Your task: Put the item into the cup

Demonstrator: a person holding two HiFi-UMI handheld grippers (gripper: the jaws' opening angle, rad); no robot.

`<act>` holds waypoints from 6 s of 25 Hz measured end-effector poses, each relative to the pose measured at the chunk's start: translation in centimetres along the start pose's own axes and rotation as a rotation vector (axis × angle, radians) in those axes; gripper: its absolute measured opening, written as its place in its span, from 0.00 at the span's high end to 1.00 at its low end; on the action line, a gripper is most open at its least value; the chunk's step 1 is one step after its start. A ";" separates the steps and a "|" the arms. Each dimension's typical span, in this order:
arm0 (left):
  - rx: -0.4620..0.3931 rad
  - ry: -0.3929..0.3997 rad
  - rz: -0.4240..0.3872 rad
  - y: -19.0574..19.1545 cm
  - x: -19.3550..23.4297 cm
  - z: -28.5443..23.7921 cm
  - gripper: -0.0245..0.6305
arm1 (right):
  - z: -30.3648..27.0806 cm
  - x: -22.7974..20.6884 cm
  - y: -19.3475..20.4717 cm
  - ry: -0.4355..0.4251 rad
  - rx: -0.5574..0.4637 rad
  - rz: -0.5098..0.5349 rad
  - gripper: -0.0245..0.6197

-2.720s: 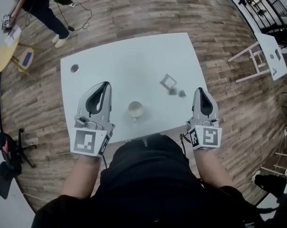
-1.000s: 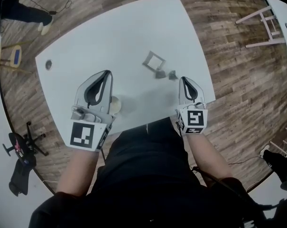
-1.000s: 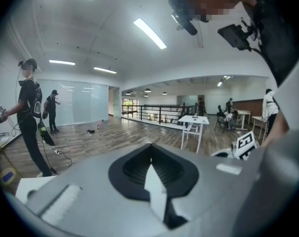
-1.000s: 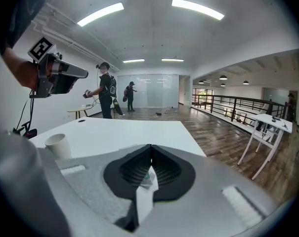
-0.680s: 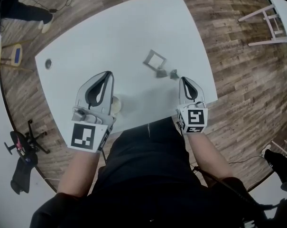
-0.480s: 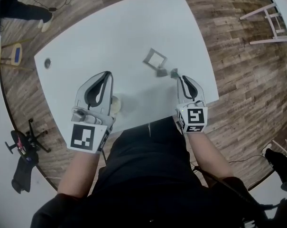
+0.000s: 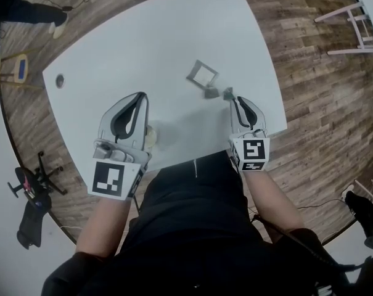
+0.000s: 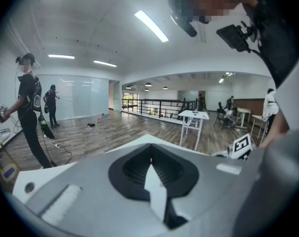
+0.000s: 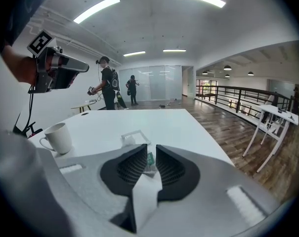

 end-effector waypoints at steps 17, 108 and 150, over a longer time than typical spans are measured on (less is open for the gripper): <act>0.042 -0.005 -0.001 0.8 0.8 -0.6 0.97 | -1.6 -0.3 0.7 -0.009 0.048 0.005 0.80; -0.162 -0.151 -0.019 -1.8 8.4 6.9 0.97 | -1.4 2.9 -6.2 -0.002 -0.002 0.208 0.91; -0.294 -0.180 -0.015 -2.6 6.9 8.9 0.97 | 3.5 3.2 -13.5 -0.019 -0.201 0.255 0.91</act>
Point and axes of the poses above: the fingertips, and each gripper's own axes: z backward along the fingers, x to its left, y out of its underside, the point moved 4 cm from there along z, backward along the fingers, and after that the axes turned 15 degrees about -y, right-handed, at the moved point
